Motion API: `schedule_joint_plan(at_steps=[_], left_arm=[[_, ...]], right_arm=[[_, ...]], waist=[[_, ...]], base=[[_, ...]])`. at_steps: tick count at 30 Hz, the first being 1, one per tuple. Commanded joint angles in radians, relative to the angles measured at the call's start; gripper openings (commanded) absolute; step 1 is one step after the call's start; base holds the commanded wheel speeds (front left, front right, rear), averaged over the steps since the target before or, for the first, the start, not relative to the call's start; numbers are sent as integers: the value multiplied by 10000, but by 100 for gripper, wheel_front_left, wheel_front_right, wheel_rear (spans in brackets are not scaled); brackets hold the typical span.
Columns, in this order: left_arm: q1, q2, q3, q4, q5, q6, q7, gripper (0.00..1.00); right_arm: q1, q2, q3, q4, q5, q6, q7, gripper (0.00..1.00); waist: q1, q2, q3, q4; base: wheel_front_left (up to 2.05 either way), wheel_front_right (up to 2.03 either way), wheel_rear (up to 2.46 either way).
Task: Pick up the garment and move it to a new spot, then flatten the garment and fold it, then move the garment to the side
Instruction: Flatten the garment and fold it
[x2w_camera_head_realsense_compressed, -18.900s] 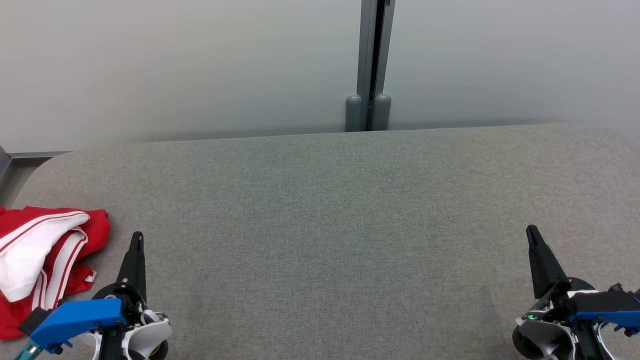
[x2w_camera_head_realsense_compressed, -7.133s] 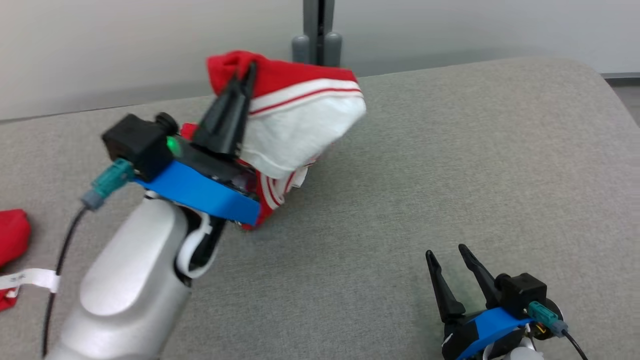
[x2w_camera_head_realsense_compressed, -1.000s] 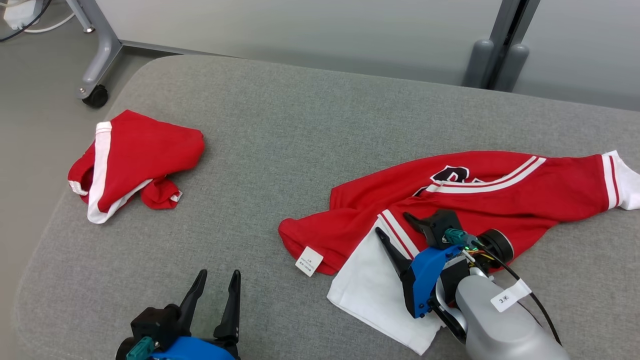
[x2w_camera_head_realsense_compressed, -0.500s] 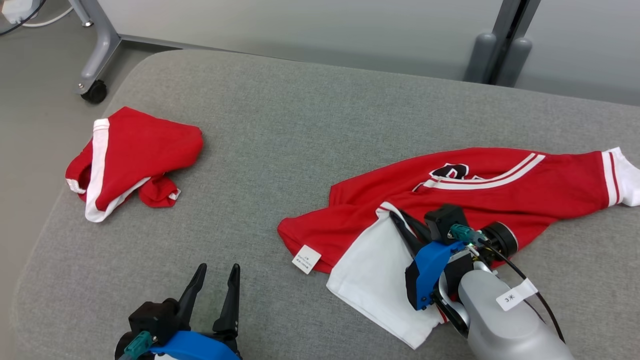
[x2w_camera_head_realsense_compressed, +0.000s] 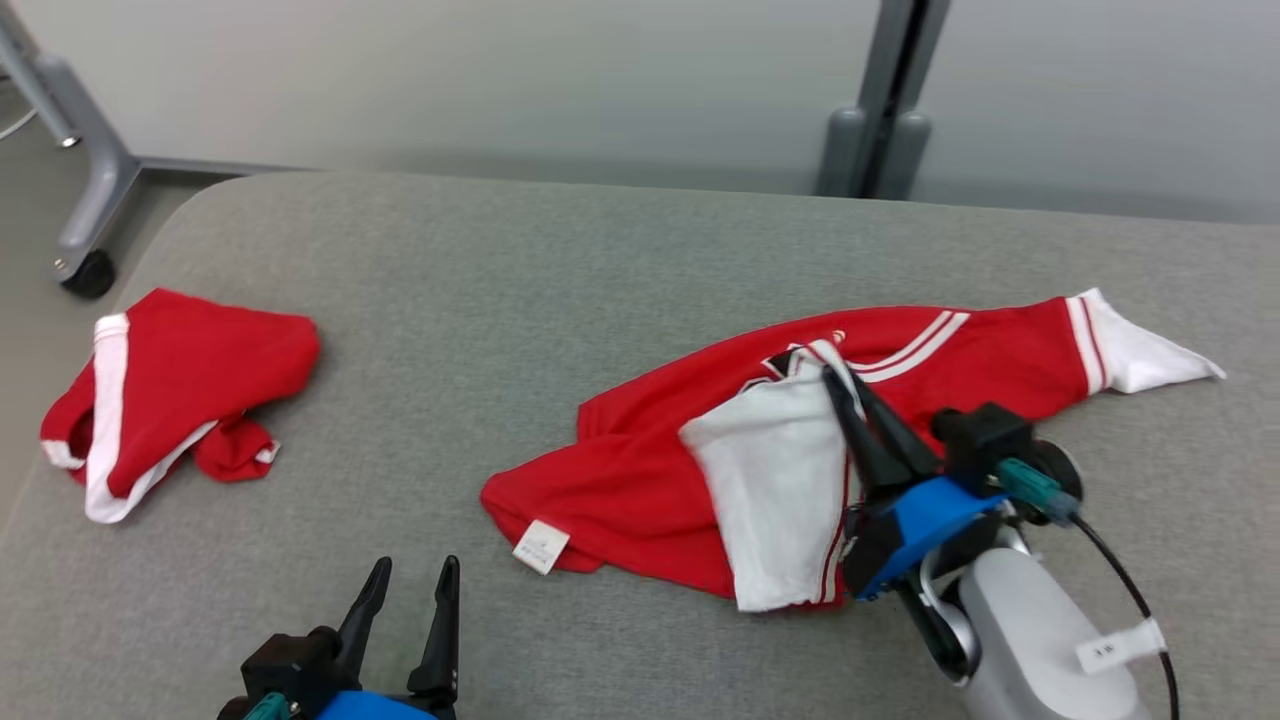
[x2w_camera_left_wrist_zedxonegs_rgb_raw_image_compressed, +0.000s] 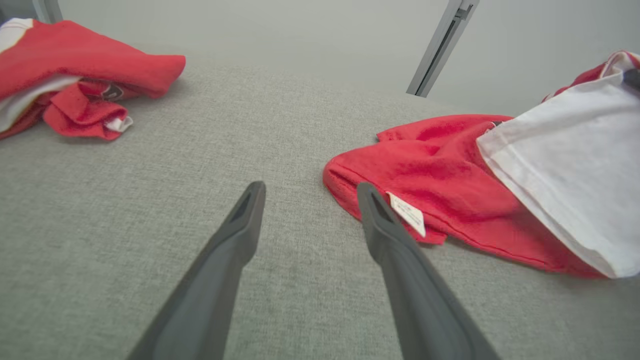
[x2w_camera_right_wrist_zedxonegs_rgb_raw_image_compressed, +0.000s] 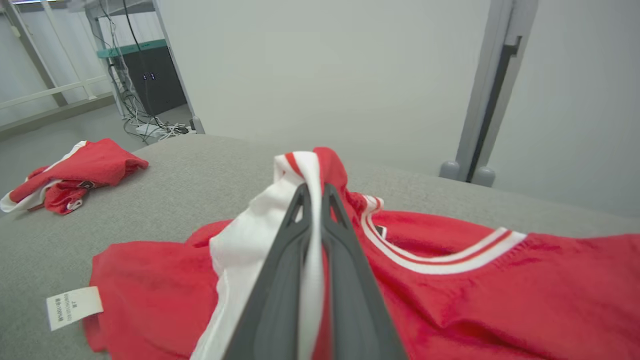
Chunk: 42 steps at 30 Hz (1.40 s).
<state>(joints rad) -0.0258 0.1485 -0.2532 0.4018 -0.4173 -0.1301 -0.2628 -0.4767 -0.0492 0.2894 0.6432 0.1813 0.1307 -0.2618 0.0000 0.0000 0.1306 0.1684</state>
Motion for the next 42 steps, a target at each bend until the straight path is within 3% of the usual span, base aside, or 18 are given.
schedule_joint_plan(at_steps=[1,8,9,10,11,12,15,18,30,42], left_arm=[[57,-5,49,-58,74,-11,-27,100],[201,-17,137,-110,219,-11,-27,100],[203,-16,112,-111,230,-11,-27,100],[204,-16,110,-115,226,-11,-27,100],[194,-13,86,-107,225,-11,-27,100],[187,-10,63,-97,217,-11,-27,100],[148,15,-10,-84,194,-11,-27,100],[128,85,2,-109,148,-11,-27,100],[-19,127,-79,-66,84,-11,-27,100],[-144,288,-232,-152,-81,-11,-27,100]], right_arm=[[455,-24,-362,-415,-108,1,-34,0],[1564,-56,-2892,-2075,-822,1,-37,0],[1713,-75,-3277,-2156,-916,1,-36,7],[1914,-91,-3761,-2059,-999,1,-35,24],[2102,-112,-4292,-1853,-1133,1,-36,47],[2242,-105,-4878,-1638,-1297,1,-38,100],[2437,-67,-6540,-1014,-1997,2,-41,100],[2472,-8,-7038,-927,-2390,2,-39,100],[2033,-36,-4360,-793,-1483,1,-39,100],[613,-33,-5000,1227,-2513,1,-40,100]], waist=[[0,0,-252,-347],[0,0,-353,-1025],[0,0,-345,-1087],[0,0,-336,-1136],[0,0,-331,-1167],[0,0,-327,-1197],[0,0,-298,-1227],[0,0,-248,-1243],[0,0,-138,-1153],[0,0,368,-799]], base=[[0,0,0],[0,0,0],[0,0,0],[0,0,0],[0,0,0],[0,0,0],[0,0,0],[0,0,0],[0,0,0],[0,0,0]])
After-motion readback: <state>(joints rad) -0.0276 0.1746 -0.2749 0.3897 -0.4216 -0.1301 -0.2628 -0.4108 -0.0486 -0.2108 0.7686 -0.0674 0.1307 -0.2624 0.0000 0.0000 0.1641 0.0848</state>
